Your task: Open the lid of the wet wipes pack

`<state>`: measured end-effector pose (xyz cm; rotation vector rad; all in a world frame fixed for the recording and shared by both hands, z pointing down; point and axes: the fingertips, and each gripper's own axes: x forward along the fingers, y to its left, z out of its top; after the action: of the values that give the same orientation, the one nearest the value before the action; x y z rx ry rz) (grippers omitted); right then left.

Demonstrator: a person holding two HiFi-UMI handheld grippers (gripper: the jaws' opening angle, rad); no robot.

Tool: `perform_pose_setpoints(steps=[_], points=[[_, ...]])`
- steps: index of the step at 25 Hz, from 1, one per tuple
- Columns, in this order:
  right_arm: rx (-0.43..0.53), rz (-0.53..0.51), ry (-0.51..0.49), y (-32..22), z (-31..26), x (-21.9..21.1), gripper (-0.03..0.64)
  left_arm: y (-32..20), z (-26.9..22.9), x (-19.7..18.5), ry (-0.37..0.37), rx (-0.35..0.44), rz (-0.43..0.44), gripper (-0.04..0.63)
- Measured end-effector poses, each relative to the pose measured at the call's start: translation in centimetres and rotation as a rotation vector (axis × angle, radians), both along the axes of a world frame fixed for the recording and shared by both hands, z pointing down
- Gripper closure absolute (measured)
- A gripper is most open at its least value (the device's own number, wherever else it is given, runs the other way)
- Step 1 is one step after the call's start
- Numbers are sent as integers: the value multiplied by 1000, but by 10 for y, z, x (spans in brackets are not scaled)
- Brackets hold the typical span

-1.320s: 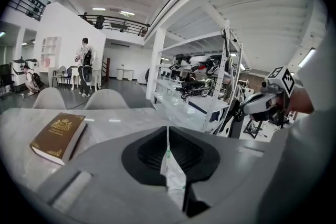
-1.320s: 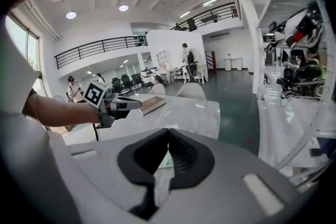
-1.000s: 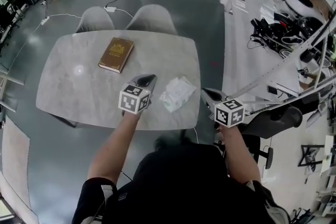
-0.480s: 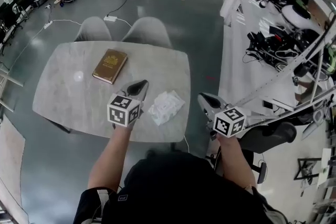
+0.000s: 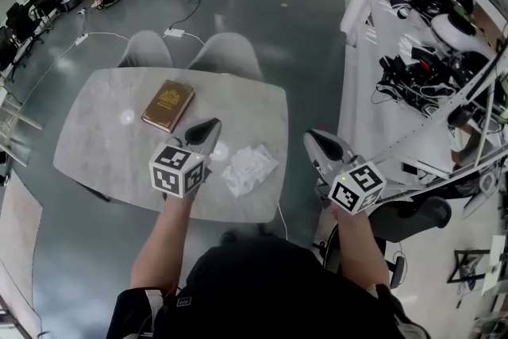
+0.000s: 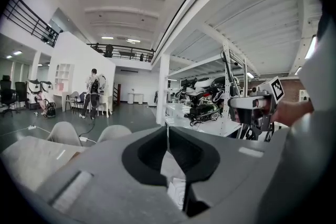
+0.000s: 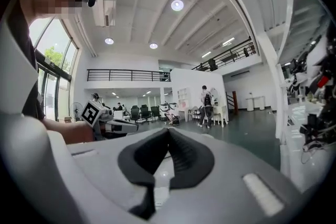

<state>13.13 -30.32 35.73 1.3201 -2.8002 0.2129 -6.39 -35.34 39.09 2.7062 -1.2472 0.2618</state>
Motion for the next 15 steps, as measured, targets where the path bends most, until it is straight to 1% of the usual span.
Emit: perform_pose_setpoints(steps=[4,6,9,12,15], points=[[89,7,-18,-1,-38,4,616,-1,-29,-3,-29,57,-3,575],[115,17,-31,0,-48,7,615,0,-40,-2,-53,86,2,575],[136,35,-47,4,-52,12,615,7,-49,5,-59,113,21,575],[125,34,-62,7,-42,11,616,13,-44,11,-35,118,20,575],[94,31,-65,11,-26,8,617,15,-34,10,8,89,-11,575]])
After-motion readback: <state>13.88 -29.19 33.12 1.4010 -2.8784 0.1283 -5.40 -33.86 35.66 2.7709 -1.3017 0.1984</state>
